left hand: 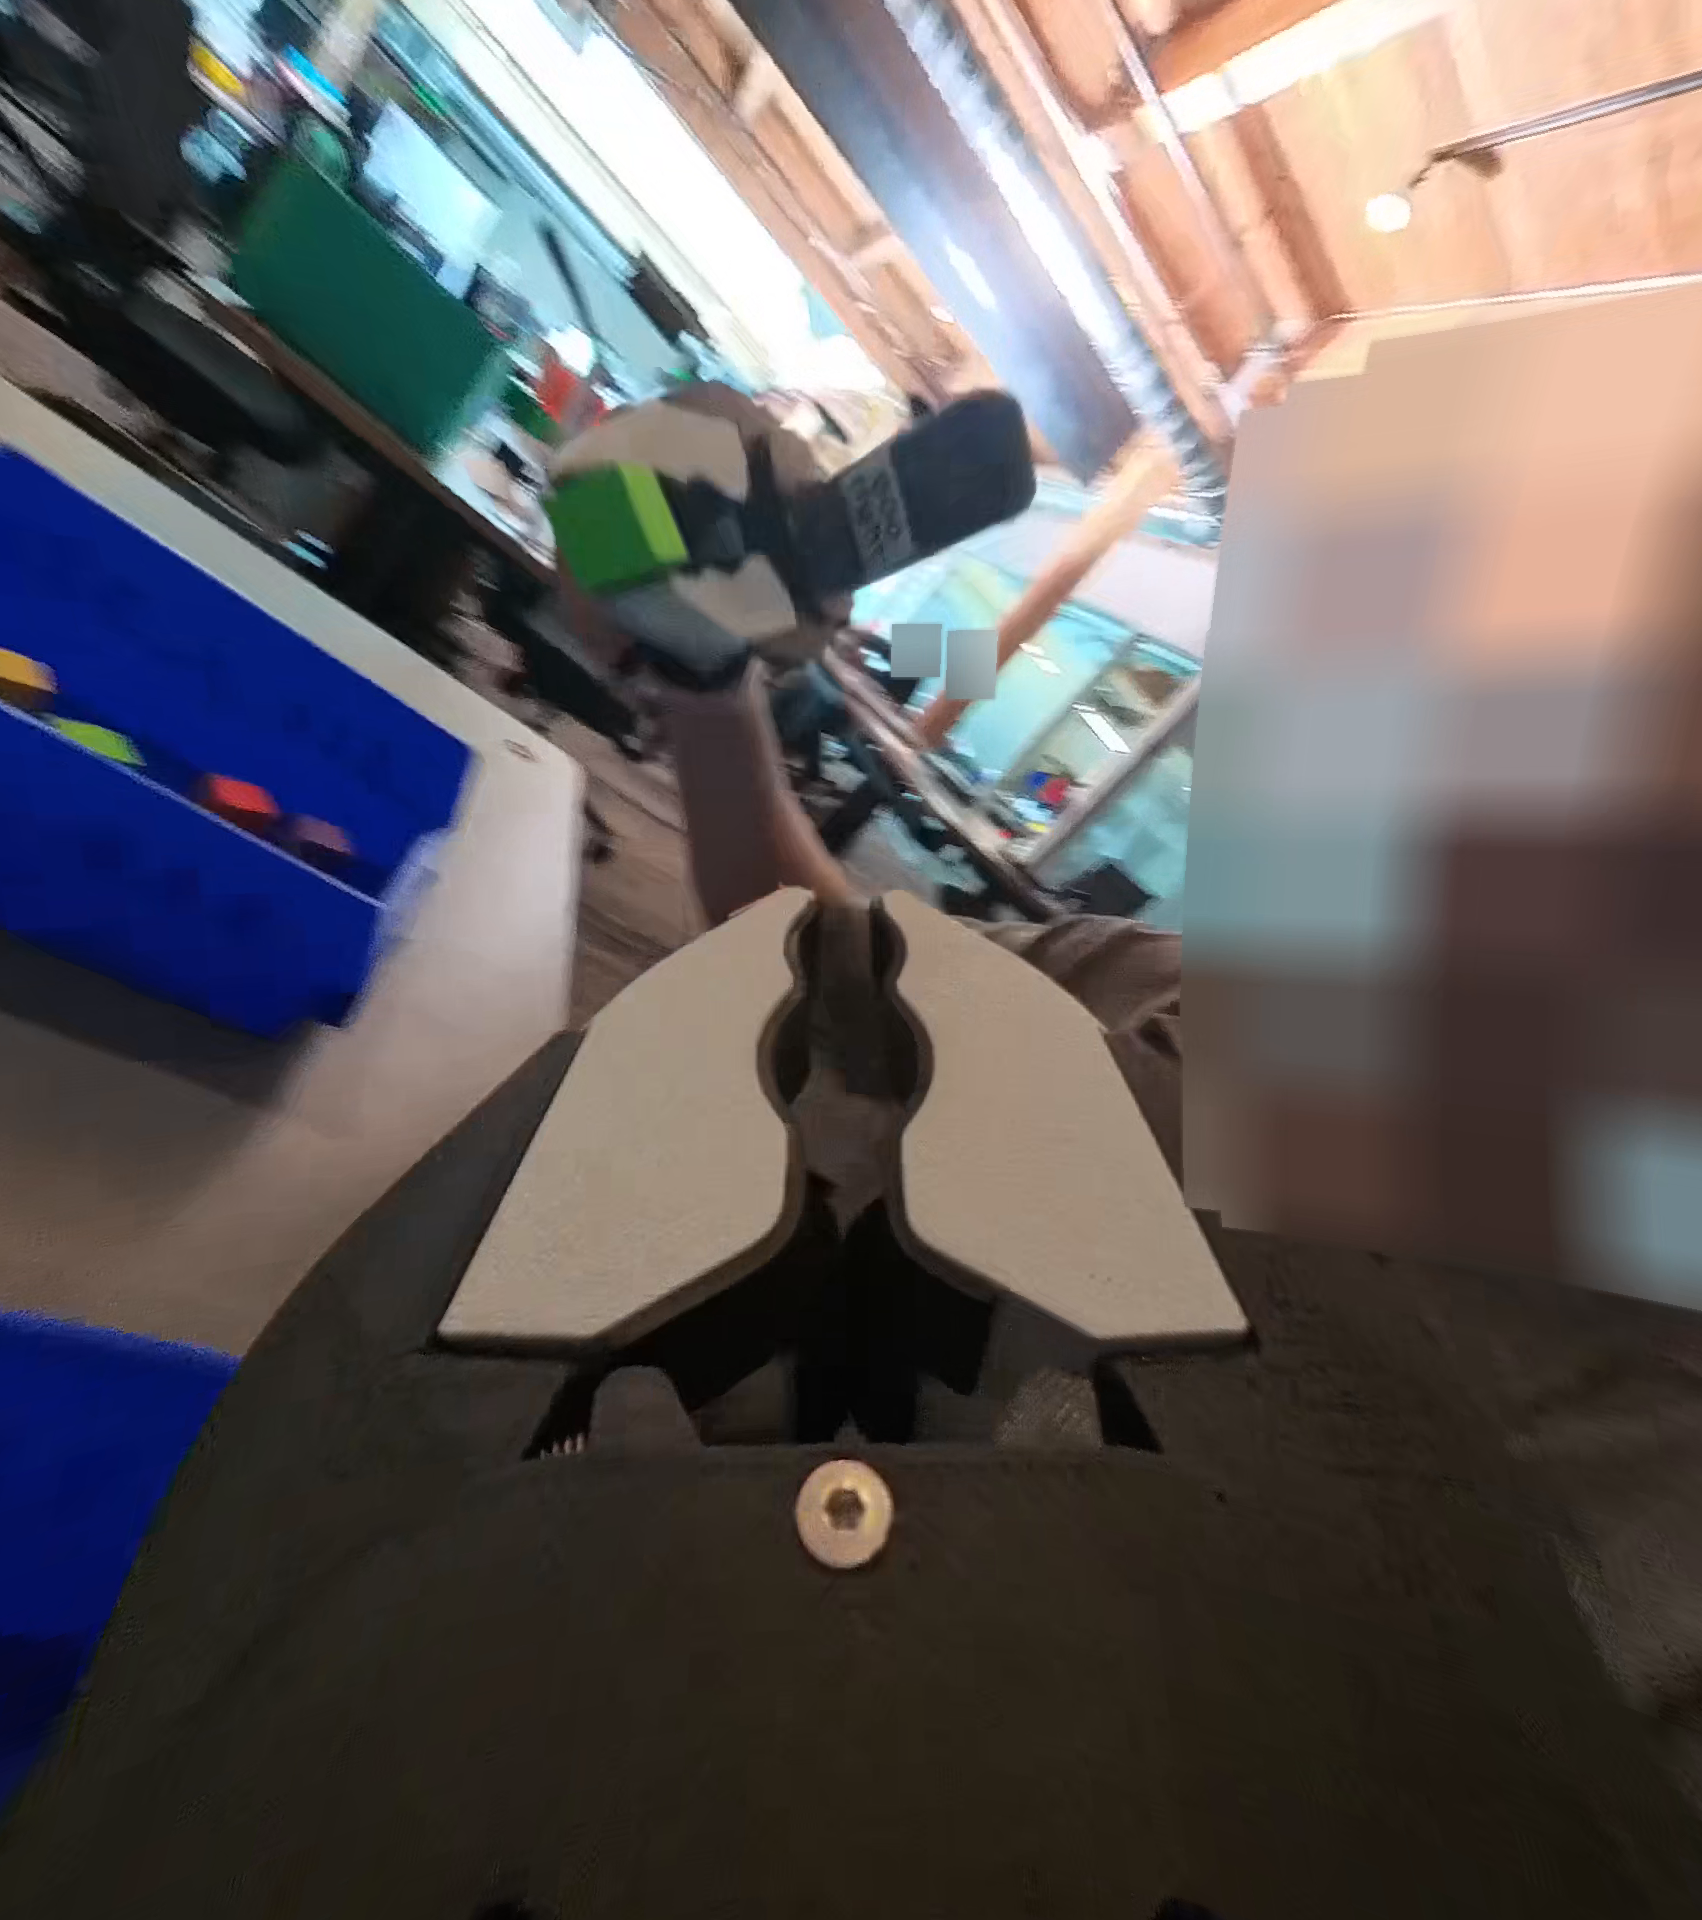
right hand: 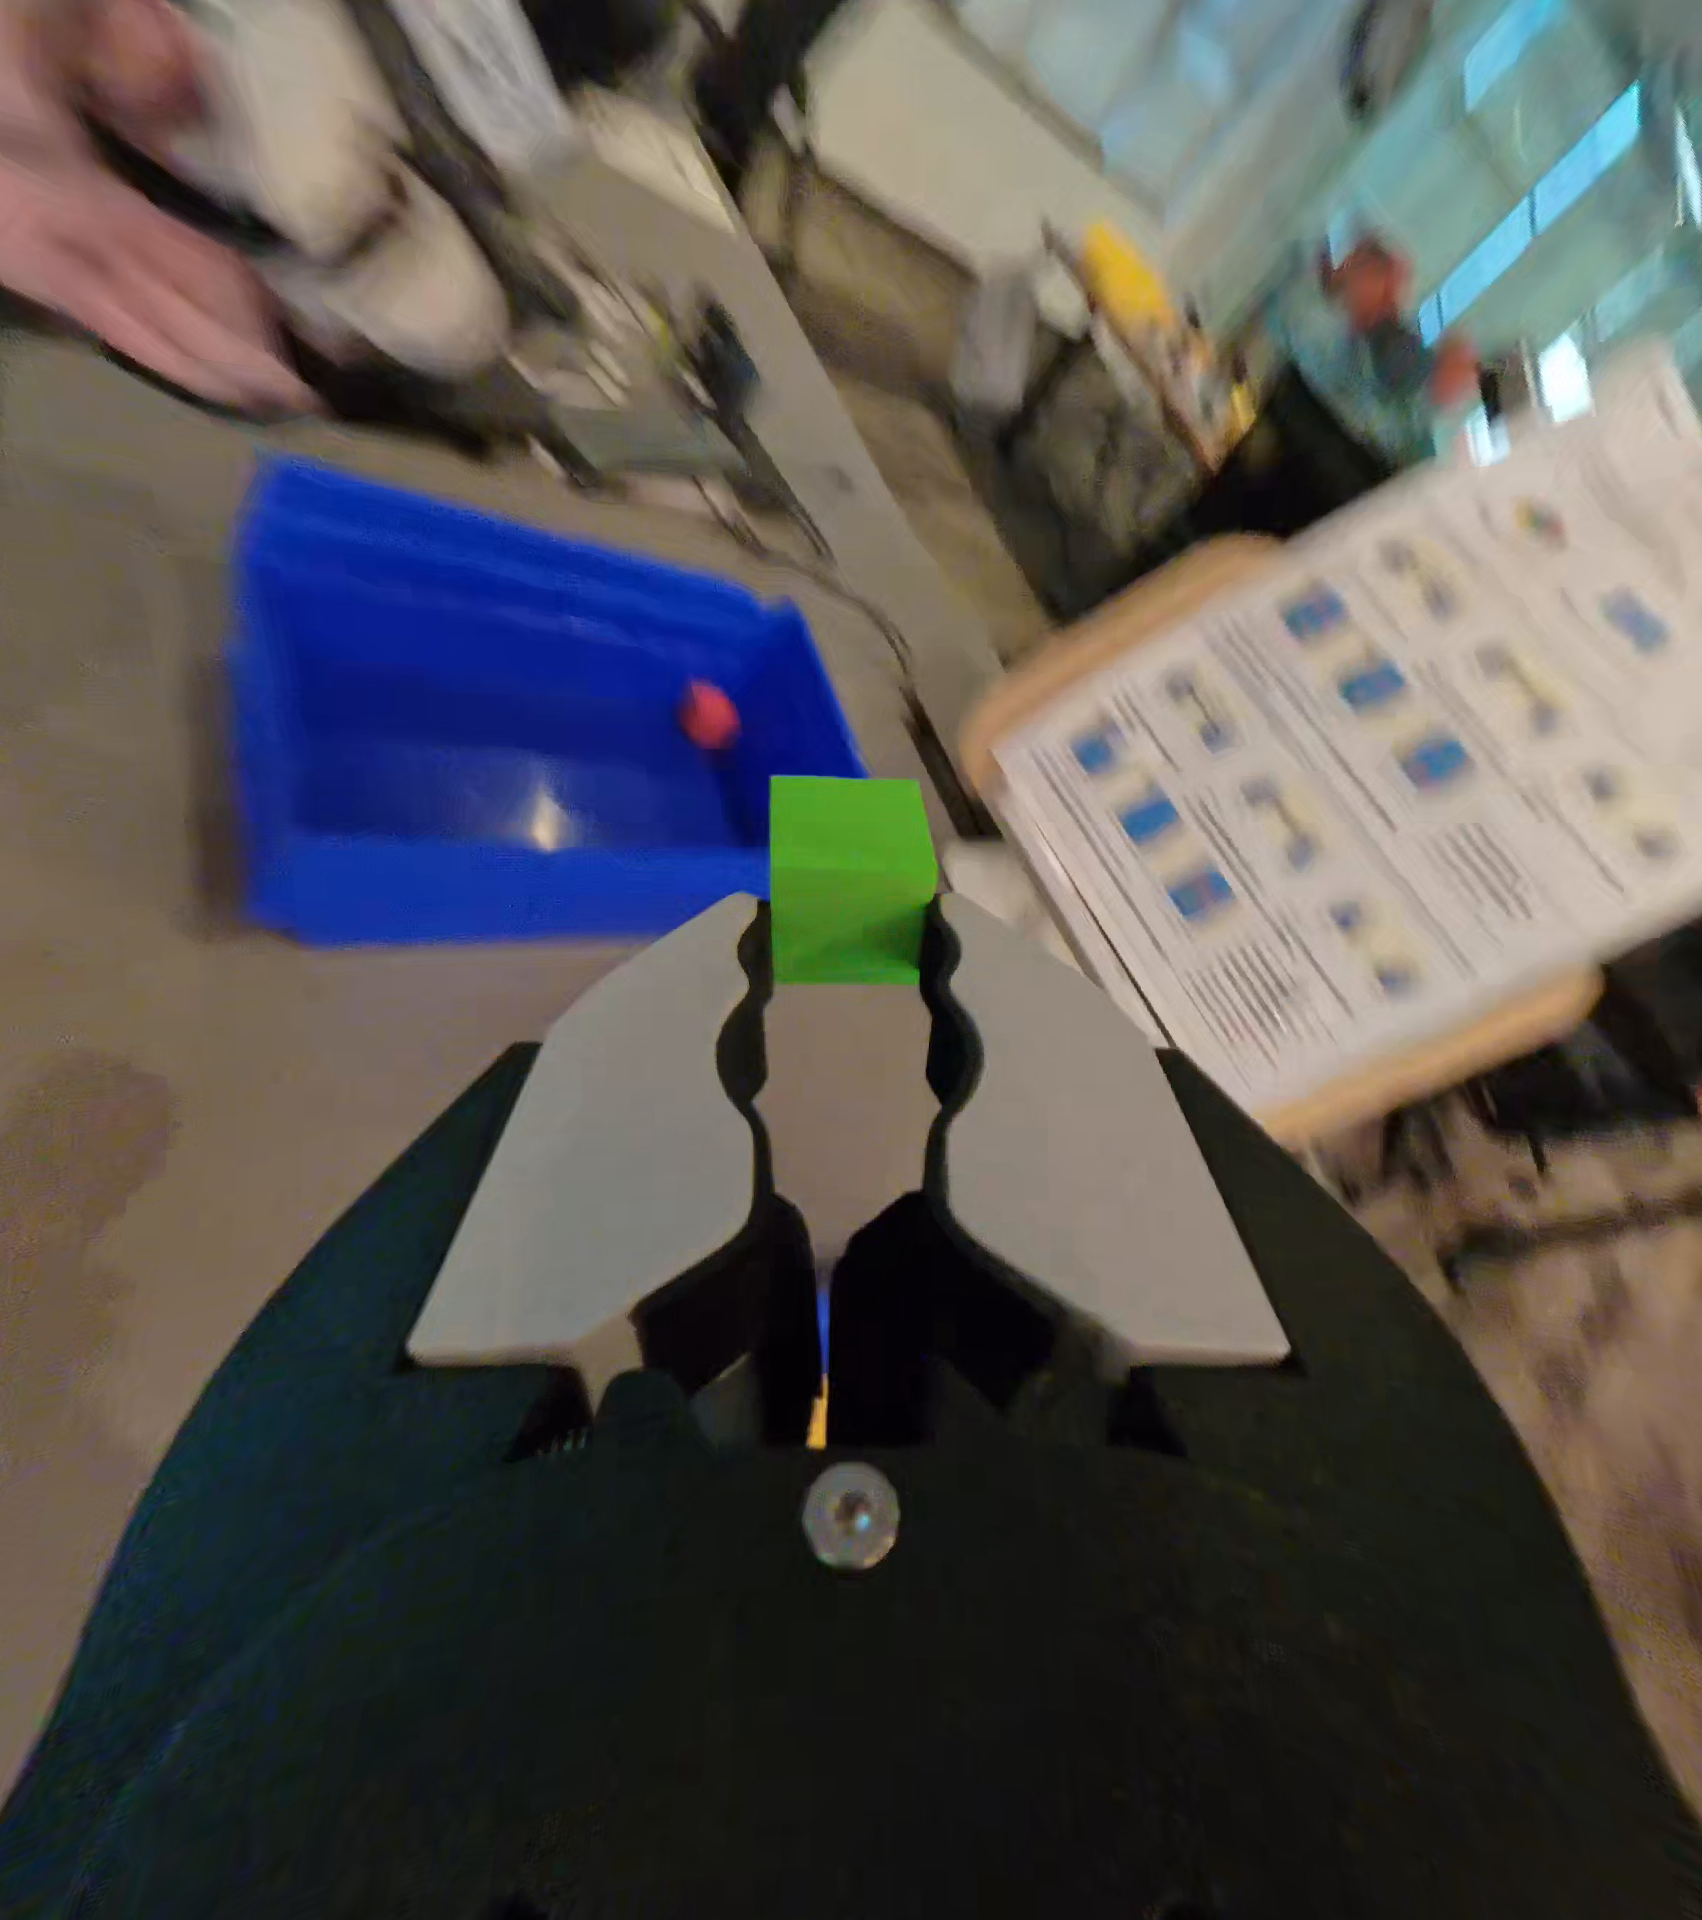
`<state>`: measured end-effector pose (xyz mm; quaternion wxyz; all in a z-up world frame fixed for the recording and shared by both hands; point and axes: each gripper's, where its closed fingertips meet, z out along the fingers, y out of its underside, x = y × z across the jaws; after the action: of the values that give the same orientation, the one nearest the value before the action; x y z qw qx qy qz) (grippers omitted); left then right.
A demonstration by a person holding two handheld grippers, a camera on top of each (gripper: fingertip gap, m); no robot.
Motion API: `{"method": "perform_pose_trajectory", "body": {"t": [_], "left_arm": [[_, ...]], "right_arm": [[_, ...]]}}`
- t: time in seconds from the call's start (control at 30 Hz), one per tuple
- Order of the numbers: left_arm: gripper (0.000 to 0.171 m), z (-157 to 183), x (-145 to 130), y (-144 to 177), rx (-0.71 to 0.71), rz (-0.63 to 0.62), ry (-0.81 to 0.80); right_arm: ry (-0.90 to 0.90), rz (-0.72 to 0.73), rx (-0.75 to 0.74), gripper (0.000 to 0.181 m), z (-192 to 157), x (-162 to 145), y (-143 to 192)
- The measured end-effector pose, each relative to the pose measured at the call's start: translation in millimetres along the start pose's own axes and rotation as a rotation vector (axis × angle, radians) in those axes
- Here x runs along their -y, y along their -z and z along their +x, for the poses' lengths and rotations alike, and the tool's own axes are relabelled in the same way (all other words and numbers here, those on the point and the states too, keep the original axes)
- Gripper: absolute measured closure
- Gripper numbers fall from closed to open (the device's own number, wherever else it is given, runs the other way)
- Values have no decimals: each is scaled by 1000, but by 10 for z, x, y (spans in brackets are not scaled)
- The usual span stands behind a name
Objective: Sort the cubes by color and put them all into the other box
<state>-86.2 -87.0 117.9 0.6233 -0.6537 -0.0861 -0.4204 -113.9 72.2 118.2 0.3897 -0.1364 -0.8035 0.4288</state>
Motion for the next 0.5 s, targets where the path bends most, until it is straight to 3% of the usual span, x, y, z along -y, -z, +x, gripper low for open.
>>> {"method": "perform_pose_trajectory", "body": {"t": [0.03, 0.1, 0.2, 0.27, 0.37, 0.5], "left_arm": [[162, -14, 23, 35, 57, 20, -43], [159, -52, 38, 102, 154, 49, -95], [152, -142, 8, 205, 290, 86, -144], [143, -206, 0, 272, 372, 118, -164], [130, -254, -67, 344, 472, 52, -167], [129, -248, -64, 473, 537, 66, -196]], "right_arm": [[-36, -102, -26, 154, 252, -209, 45], [-141, -311, -28, 154, 607, -674, 80], [-279, -568, 56, 154, 757, -1363, 0], [-337, -723, 140, 154, 664, -1791, -78], [-413, -931, 270, 154, 403, -2310, -54], [-491, -1110, 403, 154, 53, -2695, 131]]}}
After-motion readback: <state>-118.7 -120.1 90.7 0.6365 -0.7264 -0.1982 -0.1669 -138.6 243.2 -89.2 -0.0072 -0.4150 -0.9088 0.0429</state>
